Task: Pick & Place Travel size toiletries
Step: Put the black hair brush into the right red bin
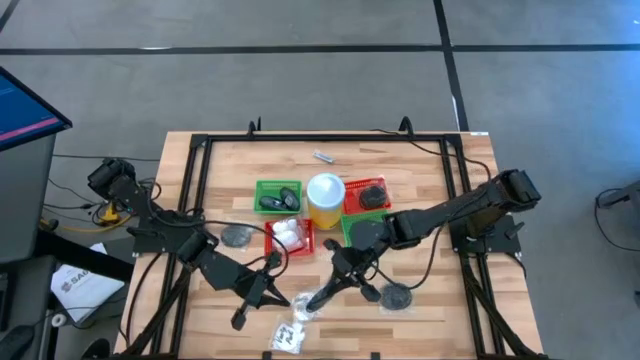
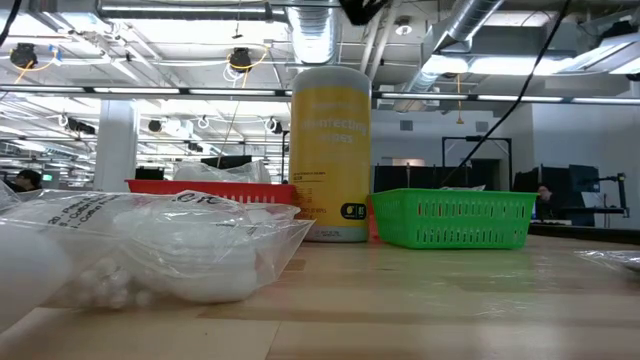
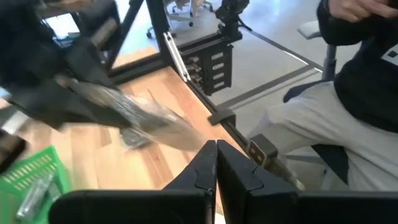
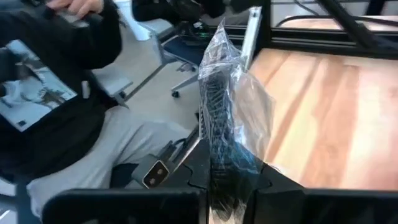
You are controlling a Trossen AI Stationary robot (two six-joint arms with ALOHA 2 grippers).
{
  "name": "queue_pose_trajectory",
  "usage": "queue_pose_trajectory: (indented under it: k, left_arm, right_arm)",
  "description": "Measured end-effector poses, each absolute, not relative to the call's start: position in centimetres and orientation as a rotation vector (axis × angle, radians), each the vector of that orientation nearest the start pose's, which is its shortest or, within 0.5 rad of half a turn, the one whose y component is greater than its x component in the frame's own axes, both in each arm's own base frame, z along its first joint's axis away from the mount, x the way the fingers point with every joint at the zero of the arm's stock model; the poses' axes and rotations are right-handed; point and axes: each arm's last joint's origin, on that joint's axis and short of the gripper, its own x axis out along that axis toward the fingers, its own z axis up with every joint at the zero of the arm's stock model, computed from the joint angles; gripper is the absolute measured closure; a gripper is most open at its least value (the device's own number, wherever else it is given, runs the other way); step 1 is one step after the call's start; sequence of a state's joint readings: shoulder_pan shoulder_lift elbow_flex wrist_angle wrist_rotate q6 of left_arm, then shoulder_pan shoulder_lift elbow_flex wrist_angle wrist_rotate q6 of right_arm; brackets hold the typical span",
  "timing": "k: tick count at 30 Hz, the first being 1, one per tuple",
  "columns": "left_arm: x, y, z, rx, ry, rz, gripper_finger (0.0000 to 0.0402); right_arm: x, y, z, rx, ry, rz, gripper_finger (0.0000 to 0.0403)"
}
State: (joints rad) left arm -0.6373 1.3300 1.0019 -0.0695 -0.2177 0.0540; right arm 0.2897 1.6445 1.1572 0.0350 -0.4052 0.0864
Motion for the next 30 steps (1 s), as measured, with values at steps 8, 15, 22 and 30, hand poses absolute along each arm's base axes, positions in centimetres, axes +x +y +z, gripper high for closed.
queue_pose_trajectory:
  k: [8,15,22,30]
  left_arm:
    - [24.1,-17.2,29.9,0.19,0.373,-0.407,0.0401]
    - [24.2,-17.1,29.9,0.194,0.375,-0.386,0.0401]
    - [24.2,-17.1,29.9,0.168,0.38,-0.38,0.0401]
    - [24.2,-17.1,29.8,0.166,0.382,-0.38,0.0401]
  right_arm:
    - [32.5,11.2,27.8,0.092,0.612,0.469,0.0381]
    - [30.6,10.4,28.3,0.113,0.727,0.329,0.0383]
    - [29.0,8.7,28.8,0.137,0.816,0.149,0.0383]
    - [27.7,6.2,29.1,0.182,0.906,0.024,0.0381]
